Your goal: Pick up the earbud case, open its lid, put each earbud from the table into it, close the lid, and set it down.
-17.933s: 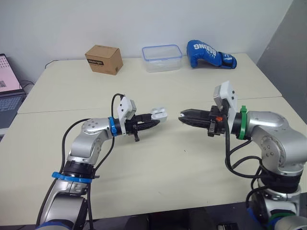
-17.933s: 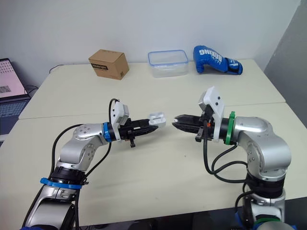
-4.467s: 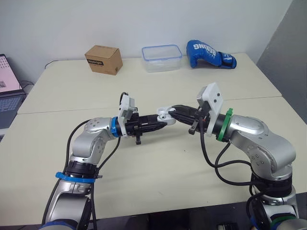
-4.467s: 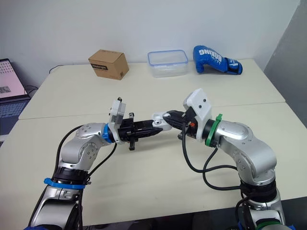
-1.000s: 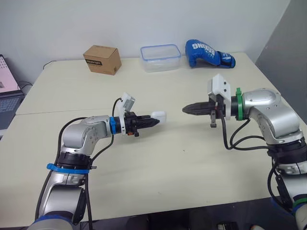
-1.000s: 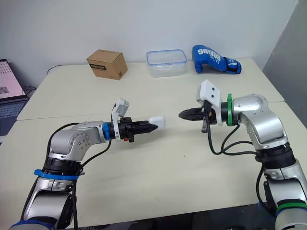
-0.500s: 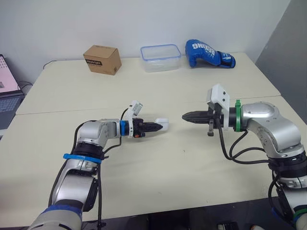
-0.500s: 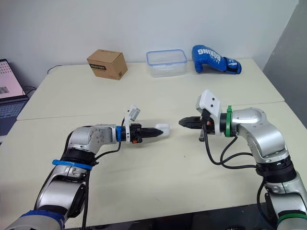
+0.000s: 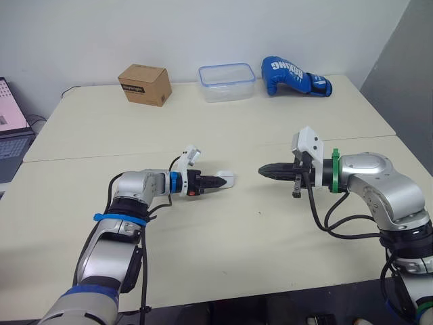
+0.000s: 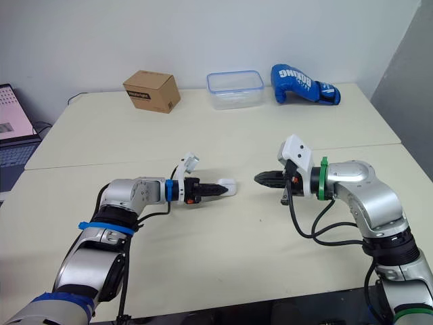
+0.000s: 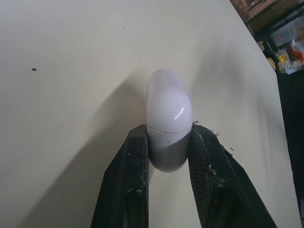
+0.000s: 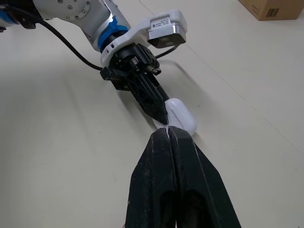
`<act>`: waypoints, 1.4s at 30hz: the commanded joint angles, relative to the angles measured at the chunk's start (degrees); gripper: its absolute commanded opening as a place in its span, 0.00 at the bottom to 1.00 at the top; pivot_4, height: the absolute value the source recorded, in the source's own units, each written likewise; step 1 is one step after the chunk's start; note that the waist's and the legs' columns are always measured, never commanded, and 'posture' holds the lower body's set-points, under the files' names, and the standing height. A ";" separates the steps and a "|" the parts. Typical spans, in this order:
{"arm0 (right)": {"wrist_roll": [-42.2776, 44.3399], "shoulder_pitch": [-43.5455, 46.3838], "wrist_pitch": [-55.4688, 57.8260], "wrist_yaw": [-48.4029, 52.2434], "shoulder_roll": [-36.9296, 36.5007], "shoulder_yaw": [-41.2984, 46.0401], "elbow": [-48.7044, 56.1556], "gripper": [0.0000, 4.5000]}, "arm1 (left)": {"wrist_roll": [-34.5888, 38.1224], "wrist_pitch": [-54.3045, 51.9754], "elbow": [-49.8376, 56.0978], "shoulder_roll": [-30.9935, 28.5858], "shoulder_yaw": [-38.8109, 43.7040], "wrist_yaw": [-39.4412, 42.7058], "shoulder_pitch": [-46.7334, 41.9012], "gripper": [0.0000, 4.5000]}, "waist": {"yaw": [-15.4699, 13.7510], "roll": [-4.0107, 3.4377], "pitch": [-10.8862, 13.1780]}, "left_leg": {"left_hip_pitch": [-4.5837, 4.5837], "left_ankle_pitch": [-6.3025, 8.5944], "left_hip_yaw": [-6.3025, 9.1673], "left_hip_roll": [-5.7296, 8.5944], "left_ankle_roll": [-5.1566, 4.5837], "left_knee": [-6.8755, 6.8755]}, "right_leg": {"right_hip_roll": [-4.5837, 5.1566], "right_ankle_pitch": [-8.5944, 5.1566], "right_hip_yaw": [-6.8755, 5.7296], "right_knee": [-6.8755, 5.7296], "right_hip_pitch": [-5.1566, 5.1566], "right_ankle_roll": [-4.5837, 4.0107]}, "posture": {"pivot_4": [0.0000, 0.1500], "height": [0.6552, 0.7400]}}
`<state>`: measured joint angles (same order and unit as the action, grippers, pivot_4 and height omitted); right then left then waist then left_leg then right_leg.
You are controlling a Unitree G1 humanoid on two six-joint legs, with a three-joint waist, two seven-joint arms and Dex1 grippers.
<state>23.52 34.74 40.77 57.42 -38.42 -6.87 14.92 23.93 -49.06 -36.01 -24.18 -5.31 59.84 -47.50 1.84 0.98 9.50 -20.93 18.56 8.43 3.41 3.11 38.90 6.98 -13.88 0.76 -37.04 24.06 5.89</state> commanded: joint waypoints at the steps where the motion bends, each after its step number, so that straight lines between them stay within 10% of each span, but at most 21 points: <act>1: 0.71 0.28 -0.09 -0.17 -0.78 0.96 1.93 0.00 | -2.71 0.78 -1.65 0.13 -0.37 -1.83 -0.09 0.39 | 0.00 0.00 0.00 | 0.00 0.00 0.00 0.00 0.00 0.00 | 0.00 0.00 0.00 0.00 0.00 0.00 | 1.00 0.89; 11: 0.77 0.64 -0.66 -0.18 -0.10 -0.01 1.80 0.00 | -4.52 -0.05 5.75 -6.17 0.51 -3.16 5.37 1.00 | 0.57 -0.05 -0.07 | 0.11 -0.01 -0.01 -0.05 0.02 0.03 | -0.03 0.01 0.04 -0.15 -0.02 0.00 | 1.00 0.89; 22: 2.02 -7.90 -2.64 -4.25 3.66 0.92 7.83 0.00 | 0.58 0.34 34.48 -17.01 14.03 -8.75 27.49 1.00 | 2.02 -0.09 -0.09 | 0.10 -0.01 0.16 -0.09 0.03 -0.13 | -0.02 0.00 0.15 -0.05 0.09 0.00 | 1.00 0.89; 42: 4.51 -35.94 -4.03 -8.87 -0.36 4.87 21.55 0.00 | -2.40 27.02 61.36 -4.16 33.15 -23.91 73.78 1.00 | -1.48 -0.01 -0.14 | 0.13 0.16 -0.12 -0.10 -0.23 -0.13 | -0.01 0.00 0.12 0.10 -0.08 -0.03 | 1.00 0.89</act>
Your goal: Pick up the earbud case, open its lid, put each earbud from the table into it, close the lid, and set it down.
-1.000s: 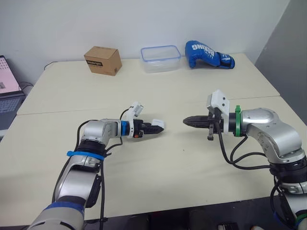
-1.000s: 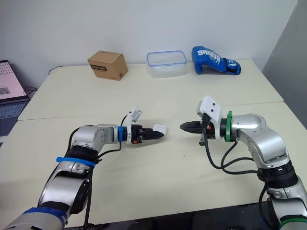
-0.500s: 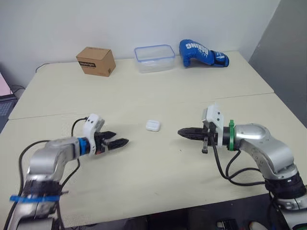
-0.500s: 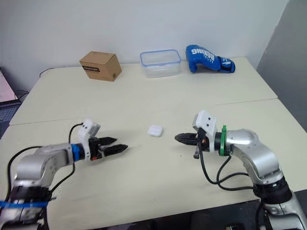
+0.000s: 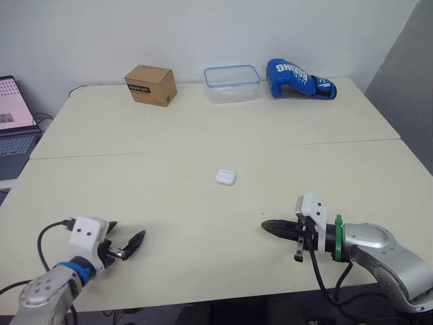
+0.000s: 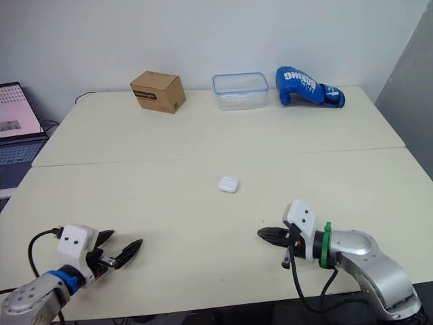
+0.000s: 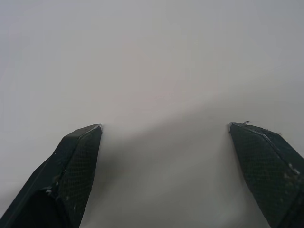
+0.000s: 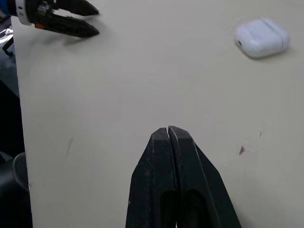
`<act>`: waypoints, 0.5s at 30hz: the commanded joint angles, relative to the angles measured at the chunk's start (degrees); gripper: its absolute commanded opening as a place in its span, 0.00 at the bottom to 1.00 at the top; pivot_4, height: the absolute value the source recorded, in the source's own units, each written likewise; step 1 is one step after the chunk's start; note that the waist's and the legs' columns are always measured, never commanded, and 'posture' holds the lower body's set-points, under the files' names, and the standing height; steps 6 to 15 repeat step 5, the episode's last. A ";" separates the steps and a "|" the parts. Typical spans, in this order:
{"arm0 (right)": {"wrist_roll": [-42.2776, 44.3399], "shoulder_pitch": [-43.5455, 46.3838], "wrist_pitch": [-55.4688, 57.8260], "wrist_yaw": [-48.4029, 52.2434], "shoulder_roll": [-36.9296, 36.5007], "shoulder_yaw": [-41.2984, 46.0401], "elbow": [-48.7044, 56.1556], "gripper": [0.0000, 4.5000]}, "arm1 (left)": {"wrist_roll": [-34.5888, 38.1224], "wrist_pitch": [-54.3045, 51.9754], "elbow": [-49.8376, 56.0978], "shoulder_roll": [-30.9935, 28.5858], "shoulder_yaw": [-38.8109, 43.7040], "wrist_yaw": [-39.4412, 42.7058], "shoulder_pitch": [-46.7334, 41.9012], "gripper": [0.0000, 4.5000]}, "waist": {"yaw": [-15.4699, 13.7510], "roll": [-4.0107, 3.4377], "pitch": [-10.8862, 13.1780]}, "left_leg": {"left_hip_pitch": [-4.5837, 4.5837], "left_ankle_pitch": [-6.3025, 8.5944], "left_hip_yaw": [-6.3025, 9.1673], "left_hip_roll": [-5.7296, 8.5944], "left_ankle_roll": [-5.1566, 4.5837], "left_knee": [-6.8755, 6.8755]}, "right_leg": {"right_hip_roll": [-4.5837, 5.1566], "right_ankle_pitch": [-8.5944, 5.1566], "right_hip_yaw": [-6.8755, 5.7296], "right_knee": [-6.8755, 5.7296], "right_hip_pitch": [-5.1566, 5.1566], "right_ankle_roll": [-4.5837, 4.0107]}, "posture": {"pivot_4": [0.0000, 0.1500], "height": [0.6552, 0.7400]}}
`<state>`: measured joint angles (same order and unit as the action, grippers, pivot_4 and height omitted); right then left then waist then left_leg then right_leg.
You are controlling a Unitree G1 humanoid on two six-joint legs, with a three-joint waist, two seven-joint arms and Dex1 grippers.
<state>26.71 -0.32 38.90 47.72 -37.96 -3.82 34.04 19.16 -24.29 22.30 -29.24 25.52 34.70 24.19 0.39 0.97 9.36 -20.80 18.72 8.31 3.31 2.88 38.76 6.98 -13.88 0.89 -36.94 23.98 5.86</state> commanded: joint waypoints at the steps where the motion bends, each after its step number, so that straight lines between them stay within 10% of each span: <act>1: 1.21 -1.13 -2.78 1.06 -0.98 2.05 2.15 0.00 | 3.30 2.39 3.38 1.16 2.58 1.59 2.59 1.00 | -0.02 0.00 0.00 | 0.01 0.01 0.00 0.00 -0.01 0.00 | 0.00 0.00 -0.01 0.00 -0.03 0.00 | 1.00 0.89; 15: 0.59 -0.59 -4.56 1.36 -1.45 2.79 0.42 0.00 | 4.78 3.02 3.90 1.77 2.68 1.83 4.02 1.00 | -0.11 0.00 0.00 | 0.06 0.01 0.07 -0.02 -0.02 0.01 | -0.01 -0.01 -0.11 0.00 -0.16 0.00 | 1.00 0.89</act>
